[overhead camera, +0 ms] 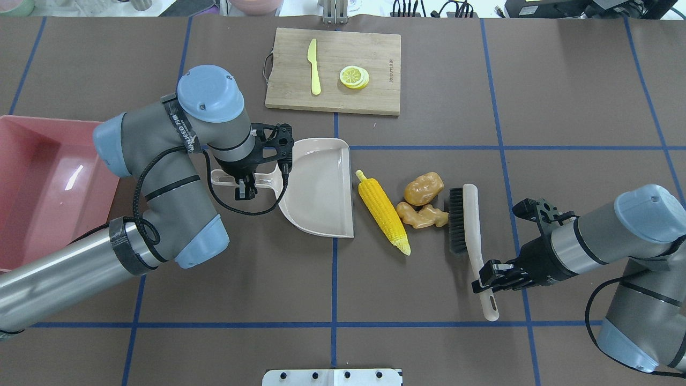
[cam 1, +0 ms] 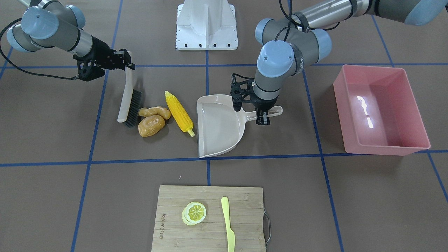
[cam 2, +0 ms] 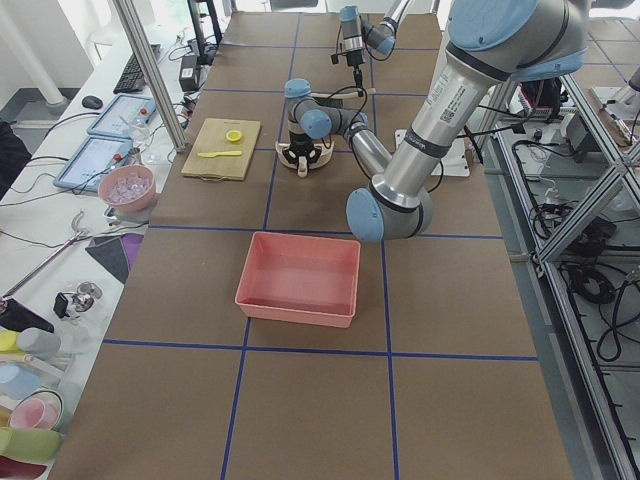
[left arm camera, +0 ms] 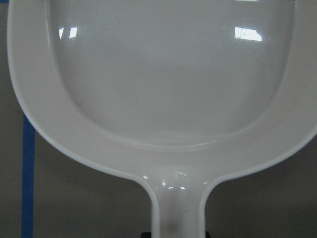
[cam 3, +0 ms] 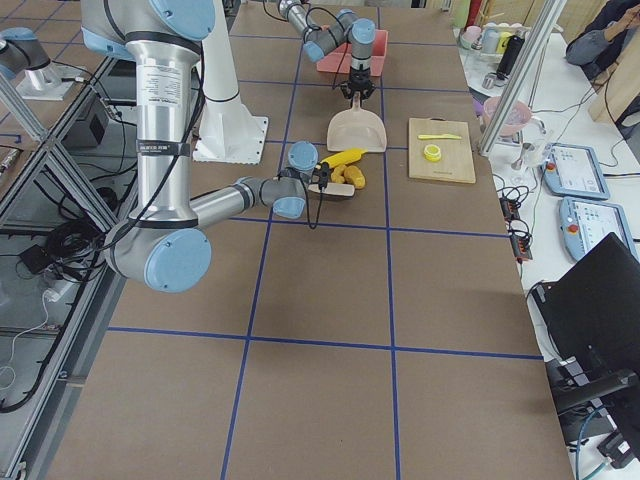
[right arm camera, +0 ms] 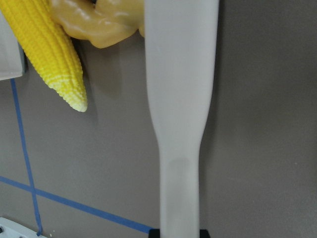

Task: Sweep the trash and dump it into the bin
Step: 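Sweep the yellow corn into the dustpan with the brush in the right gripper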

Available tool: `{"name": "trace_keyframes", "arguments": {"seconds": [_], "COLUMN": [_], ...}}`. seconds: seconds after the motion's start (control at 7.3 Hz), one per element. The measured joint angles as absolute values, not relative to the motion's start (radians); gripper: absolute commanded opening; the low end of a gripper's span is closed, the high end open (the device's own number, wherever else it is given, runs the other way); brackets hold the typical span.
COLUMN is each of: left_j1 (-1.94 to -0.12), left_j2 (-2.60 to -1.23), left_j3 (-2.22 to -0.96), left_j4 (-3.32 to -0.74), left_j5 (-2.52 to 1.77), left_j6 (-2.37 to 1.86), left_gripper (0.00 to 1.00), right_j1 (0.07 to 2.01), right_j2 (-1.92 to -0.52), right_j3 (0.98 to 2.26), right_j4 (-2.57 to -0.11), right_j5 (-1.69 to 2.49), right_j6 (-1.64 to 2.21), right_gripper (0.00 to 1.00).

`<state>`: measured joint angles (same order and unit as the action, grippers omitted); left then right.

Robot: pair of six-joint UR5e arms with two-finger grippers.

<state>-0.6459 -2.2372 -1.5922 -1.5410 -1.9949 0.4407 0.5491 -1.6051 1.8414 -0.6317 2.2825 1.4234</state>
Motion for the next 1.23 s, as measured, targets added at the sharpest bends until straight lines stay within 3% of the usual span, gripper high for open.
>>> {"name": "trace_keyframes", "arguments": {"seconds": [0.55,1.23], "left_j1": [-0.634,-0.631], "left_j2": [-2.247,-2.245], "left_j3": [-1.583,-1.581], "left_j4": [-1.542,-1.544], "left_j5": [-1.994,-1.994], "left_j6": [0.441,0.443], "left_gripper": [0.0,0.0], "right_j1": [0.527,0.507], "right_j2": [-1.558,-1.362], "right_j3": [1.817,1.753], "right_j4": [-0.635,-0.703], "right_j5": [2.279,2.28], "right_j6": [1.423,1.505], "right_gripper": [0.0,0.0]}}
